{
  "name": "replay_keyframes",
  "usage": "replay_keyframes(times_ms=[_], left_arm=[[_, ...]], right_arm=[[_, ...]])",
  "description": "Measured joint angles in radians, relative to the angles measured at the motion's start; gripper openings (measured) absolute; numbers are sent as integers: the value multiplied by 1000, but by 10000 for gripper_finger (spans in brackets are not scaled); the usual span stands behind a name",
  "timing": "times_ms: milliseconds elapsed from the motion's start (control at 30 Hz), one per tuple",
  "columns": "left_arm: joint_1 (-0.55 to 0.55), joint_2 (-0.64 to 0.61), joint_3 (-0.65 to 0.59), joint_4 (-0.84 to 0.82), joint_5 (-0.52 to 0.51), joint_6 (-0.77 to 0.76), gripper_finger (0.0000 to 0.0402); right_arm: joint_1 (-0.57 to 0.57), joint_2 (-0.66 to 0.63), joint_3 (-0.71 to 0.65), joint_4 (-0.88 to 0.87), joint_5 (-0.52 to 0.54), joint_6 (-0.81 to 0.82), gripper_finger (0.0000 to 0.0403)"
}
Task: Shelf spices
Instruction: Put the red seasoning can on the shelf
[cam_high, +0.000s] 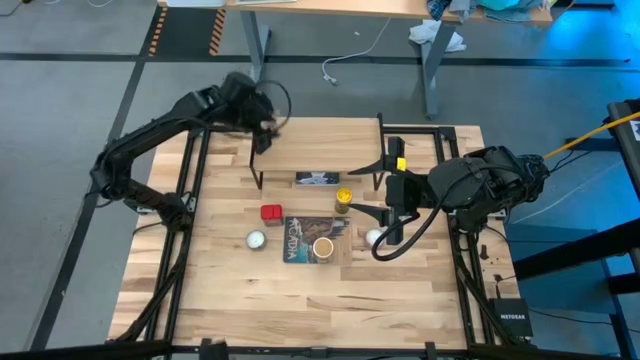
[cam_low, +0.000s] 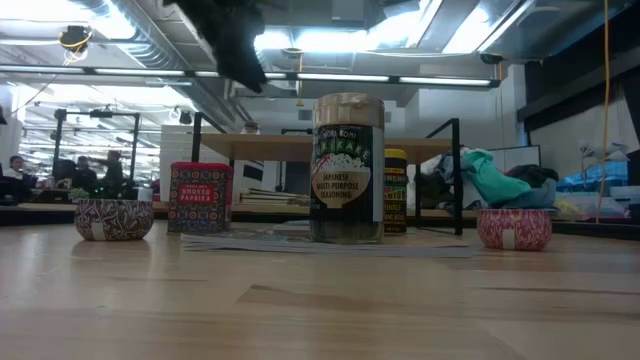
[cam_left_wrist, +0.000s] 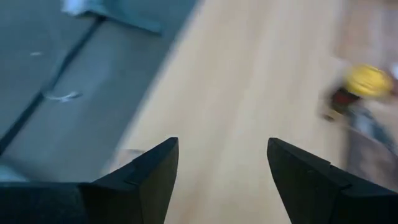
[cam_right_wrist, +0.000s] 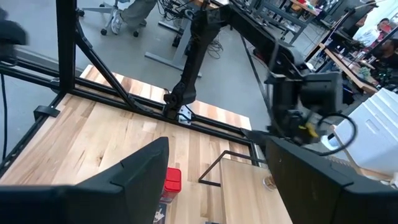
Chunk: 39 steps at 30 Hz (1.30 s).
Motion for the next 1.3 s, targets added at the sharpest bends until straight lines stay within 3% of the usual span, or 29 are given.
replay_keyframes(times_ms=[100,267,400,600,933,1167,1300], left_arm=[[-89,-17,0,-91,-5,-5,239],[-282,-11,-19,-255,-127,-80,239],[-442,-10,-95,-256,-157,-164,239],[-616,-10,-229,-180,-298,-268,239],[-652,-8,-442,-12,-317,-347,239],[-652,-9,-460,58,-237,-373,242],[-649,-9,-461,64,-233,-377,268]], right_arm=[[0,0,0,-1,8,-1,276],[0,0,0,-2,11,-22,276],[0,0,0,-2,18,-36,276],[0,0,0,-2,26,-53,276],[0,0,0,0,26,-50,276],[0,0,0,1,26,-44,276],[0,0,0,2,26,-42,276]])
